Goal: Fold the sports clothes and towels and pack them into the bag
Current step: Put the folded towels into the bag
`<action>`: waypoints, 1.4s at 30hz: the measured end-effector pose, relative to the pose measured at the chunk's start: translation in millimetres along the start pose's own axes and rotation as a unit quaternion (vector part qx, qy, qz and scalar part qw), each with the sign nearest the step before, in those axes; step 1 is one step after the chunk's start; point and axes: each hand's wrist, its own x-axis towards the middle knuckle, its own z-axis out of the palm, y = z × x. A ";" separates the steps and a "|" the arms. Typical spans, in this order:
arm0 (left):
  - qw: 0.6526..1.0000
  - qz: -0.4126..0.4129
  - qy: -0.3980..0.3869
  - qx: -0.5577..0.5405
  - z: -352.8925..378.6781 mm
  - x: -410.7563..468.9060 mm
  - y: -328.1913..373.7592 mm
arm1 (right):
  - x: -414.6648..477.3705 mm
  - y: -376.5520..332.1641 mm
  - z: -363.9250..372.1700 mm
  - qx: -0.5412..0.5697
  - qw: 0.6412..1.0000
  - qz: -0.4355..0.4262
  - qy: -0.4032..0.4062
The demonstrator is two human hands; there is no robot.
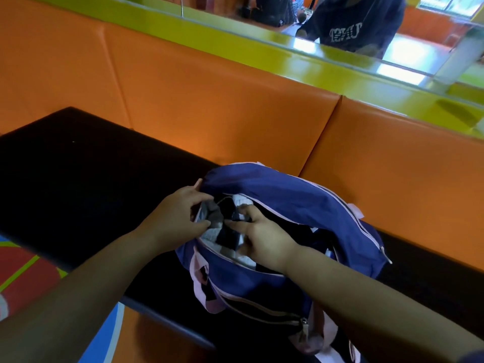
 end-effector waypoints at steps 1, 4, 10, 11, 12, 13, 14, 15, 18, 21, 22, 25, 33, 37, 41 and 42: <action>1.000 0.003 0.001 -0.002 0.0 -0.1 -0.2 | -0.9 0.4 -0.8 0.000 1.000 -0.001 0.001; 1.000 0.004 0.014 -0.028 -1.8 -2.8 -0.4 | -13.8 0.7 -8.2 0.007 1.000 -0.010 0.005; 0.998 0.027 0.046 -0.031 -3.1 -12.0 16.3 | -72.1 11.7 -27.2 0.073 0.996 0.010 0.056; 0.998 0.038 0.052 -0.020 -2.8 -12.4 21.2 | -84.3 15.2 -30.3 0.080 0.994 0.024 0.067; 0.997 0.055 0.057 -0.009 -2.3 -12.7 26.7 | -97.1 19.3 -33.5 0.083 0.992 0.039 0.082; 0.995 0.075 0.060 0.002 -1.6 -13.2 33.2 | -109.5 24.0 -36.1 0.083 0.990 0.054 0.097; 0.993 0.098 0.057 0.014 -0.4 -14.1 40.6 | -122.3 28.8 -38.2 0.082 0.988 0.072 0.110; 0.991 0.123 0.047 0.029 2.0 -14.8 48.9 | -134.6 33.9 -40.2 0.081 0.985 0.091 0.121; 0.981 0.182 -0.006 0.063 18.1 -15.4 73.9 | -170.3 48.3 -42.3 0.084 0.975 0.141 0.147; 0.973 0.219 -0.043 0.063 39.6 -15.5 94.7 | -198.4 58.7 -39.2 0.069 0.968 0.177 0.164; 0.971 0.226 -0.050 0.062 47.9 -15.1 101.0 | -207.4 62.5 -37.8 0.061 0.965 0.192 0.169; 0.970 0.231 -0.060 0.056 72.4 -16.2 117.8 | -229.5 72.4 -31.6 0.054 0.958 0.218 0.178; 0.974 0.210 -0.073 0.042 126.1 -33.5 156.8 | -266.5 92.6 -18.2 0.035 0.961 0.225 0.158; 0.974 0.206 -0.078 0.056 134.3 -40.3 172.3 | -284.3 103.7 -29.9 0.024 0.963 0.223 0.150; 0.970 0.222 -0.062 0.075 139.6 -36.9 198.0 | -306.7 126.7 -54.7 0.000 0.966 0.217 0.142; 0.969 0.225 -0.058 0.079 141.8 -34.5 207.2 | -313.0 133.4 -62.5 -0.007 0.966 0.215 0.146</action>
